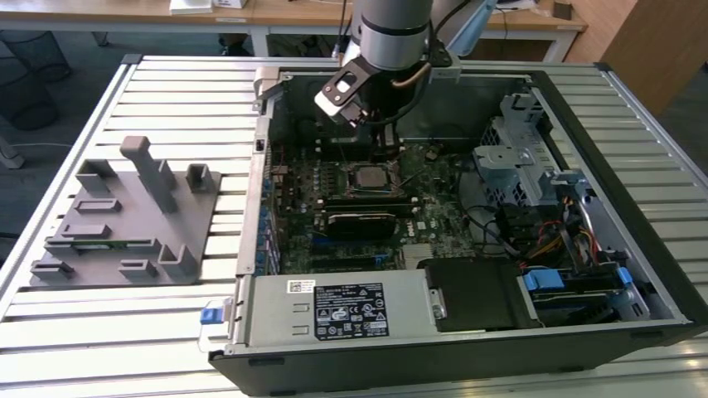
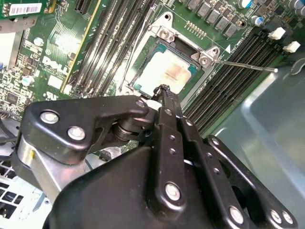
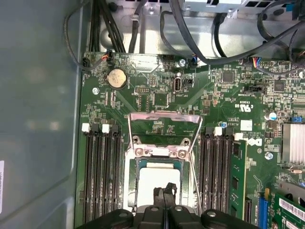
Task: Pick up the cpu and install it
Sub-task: 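Close the cpu cover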
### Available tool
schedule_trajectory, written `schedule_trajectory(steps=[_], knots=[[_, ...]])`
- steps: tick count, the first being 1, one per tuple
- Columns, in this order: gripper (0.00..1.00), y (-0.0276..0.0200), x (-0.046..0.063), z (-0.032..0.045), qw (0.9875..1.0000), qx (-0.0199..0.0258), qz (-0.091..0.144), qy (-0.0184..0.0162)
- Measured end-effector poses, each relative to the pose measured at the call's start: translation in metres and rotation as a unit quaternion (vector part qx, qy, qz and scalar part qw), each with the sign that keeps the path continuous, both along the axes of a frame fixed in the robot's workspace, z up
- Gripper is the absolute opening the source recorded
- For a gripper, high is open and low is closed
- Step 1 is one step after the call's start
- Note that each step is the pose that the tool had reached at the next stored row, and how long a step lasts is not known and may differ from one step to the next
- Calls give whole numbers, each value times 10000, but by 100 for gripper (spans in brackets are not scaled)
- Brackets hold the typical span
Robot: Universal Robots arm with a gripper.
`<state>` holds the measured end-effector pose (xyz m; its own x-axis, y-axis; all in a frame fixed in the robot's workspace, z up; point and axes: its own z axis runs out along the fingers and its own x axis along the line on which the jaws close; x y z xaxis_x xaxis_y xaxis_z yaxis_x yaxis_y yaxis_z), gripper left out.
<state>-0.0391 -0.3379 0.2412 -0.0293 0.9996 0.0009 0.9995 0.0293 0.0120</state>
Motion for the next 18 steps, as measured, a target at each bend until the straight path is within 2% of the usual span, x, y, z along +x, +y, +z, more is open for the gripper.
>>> schedule_trajectory(steps=[5, 11, 18], knots=[[11, 0, 0, 72, 10000, 0, 0, 0], [11, -4, 0, 124, 10000, 1, 0, -1], [11, -70, 0, 127, 10000, 1, 0, -1]])
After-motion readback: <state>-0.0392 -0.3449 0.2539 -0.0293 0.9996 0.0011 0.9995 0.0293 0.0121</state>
